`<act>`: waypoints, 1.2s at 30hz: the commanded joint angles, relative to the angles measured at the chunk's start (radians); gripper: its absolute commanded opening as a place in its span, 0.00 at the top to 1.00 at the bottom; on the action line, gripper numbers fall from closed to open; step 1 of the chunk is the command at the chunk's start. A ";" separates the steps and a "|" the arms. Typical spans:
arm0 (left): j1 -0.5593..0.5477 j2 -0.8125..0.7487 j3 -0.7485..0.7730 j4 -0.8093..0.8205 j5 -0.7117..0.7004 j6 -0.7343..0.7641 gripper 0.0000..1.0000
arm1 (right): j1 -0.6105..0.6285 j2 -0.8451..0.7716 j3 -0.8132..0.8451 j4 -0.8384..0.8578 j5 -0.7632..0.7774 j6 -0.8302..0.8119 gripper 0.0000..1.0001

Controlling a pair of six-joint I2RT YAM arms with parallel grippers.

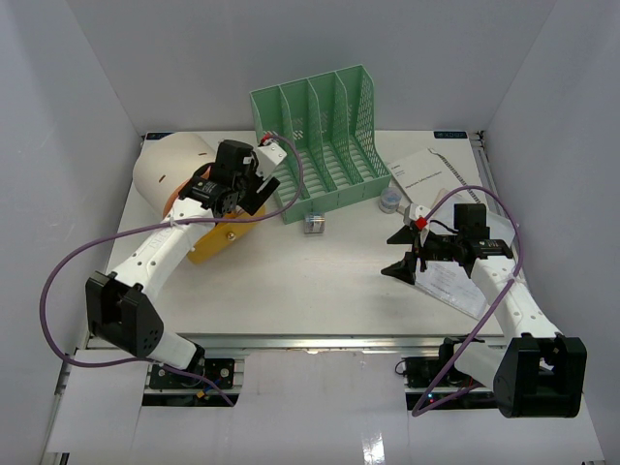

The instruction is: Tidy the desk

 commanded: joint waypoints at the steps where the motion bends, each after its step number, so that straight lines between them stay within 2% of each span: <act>1: 0.006 -0.048 0.069 0.006 0.106 -0.110 0.08 | -0.005 -0.006 0.033 -0.017 -0.032 -0.017 0.10; 4: 0.006 -0.104 0.073 0.065 0.366 -0.218 0.07 | -0.006 0.002 0.034 -0.020 -0.028 -0.020 0.10; 6: 0.006 -0.130 0.041 0.131 0.546 -0.351 0.05 | -0.005 0.008 0.037 -0.022 -0.025 -0.020 0.10; 9: 0.002 -0.120 0.002 0.181 0.615 -0.579 0.03 | -0.006 0.012 0.038 -0.025 -0.022 -0.019 0.10; 10: -0.005 -0.107 -0.014 0.193 0.598 -0.685 0.02 | -0.006 0.013 0.036 -0.025 -0.022 -0.019 0.10; 12: -0.032 -0.095 -0.054 0.218 0.551 -0.799 0.02 | -0.006 0.014 0.037 -0.022 -0.022 -0.019 0.10; 15: -0.125 -0.071 -0.123 0.257 0.329 -0.956 0.02 | -0.006 0.018 0.039 -0.020 -0.016 -0.014 0.10; 21: -0.286 0.050 -0.136 0.267 -0.081 -1.120 0.02 | -0.014 0.035 0.050 -0.012 0.024 0.018 0.10; 24: -0.314 0.117 -0.126 0.268 -0.197 -1.174 0.02 | -0.022 0.040 0.048 0.033 0.066 0.072 0.10; 30: -0.327 0.305 -0.058 0.272 -0.284 -1.189 0.02 | -0.028 0.045 0.040 0.081 0.117 0.140 0.10; 36: -0.329 0.458 0.048 0.271 -0.263 -1.153 0.03 | -0.029 0.041 0.040 0.081 0.117 0.143 0.10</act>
